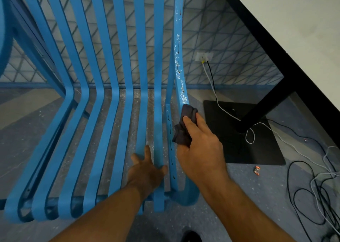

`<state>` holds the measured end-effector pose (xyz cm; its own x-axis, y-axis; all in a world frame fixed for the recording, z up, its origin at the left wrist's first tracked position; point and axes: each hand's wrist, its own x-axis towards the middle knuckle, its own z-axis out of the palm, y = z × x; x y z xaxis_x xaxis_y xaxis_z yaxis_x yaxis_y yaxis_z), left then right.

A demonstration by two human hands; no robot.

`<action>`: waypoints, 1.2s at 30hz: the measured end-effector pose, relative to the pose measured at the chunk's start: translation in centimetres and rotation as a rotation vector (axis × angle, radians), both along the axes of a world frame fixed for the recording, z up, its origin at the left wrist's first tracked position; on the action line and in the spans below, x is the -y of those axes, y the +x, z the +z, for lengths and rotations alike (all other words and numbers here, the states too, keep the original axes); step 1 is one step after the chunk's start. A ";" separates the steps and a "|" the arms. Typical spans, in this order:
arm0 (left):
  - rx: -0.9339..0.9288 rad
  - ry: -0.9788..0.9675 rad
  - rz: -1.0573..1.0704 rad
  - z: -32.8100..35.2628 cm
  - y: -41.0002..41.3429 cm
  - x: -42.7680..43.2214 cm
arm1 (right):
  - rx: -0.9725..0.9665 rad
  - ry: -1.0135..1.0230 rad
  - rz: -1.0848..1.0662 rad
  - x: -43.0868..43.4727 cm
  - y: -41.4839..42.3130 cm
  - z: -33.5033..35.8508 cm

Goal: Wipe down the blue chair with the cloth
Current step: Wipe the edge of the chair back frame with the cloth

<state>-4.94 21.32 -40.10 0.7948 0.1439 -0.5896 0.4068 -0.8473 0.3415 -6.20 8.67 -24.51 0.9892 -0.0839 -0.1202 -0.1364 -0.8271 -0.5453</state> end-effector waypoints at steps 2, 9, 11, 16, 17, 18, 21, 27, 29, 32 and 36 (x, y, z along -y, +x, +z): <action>0.000 -0.001 0.005 0.1 -0.7 0.4 | -0.022 0.009 -0.013 0.2 -0.2 0.0; 0.036 0.070 -0.267 -0.1 0.4 -0.5 | 0.012 0.001 0.051 0.3 -1.2 -0.3; 0.060 0.172 -0.465 -0.3 1.1 -0.9 | -0.004 -0.030 0.078 0.6 -1.3 -0.1; 0.055 0.228 -0.653 -0.5 1.9 -1.3 | -0.009 -0.041 0.091 0.3 2.6 1.0; 0.059 0.225 -0.673 -0.4 2.0 -1.5 | 0.000 -0.055 0.096 0.0 3.3 1.2; 0.058 0.221 -0.691 -0.4 2.1 -1.7 | 0.001 -0.071 0.106 -0.1 3.6 1.3; 0.031 0.218 -0.728 -0.3 2.3 -2.0 | -0.061 -0.124 0.164 0.6 1.8 1.5; -0.061 0.184 -0.713 -0.4 3.1 -1.8 | -0.128 -0.154 0.140 1.5 -0.1 1.5; -0.082 0.172 -0.710 -0.2 3.3 -1.7 | -0.094 -0.117 0.111 0.6 1.6 1.5; -0.086 0.164 -0.707 -0.3 3.4 -1.7 | -0.054 -0.204 0.140 -0.7 3.8 1.5; -0.090 0.154 -0.706 -0.7 3.4 -1.8 | -0.031 -0.323 0.275 -0.2 2.7 1.3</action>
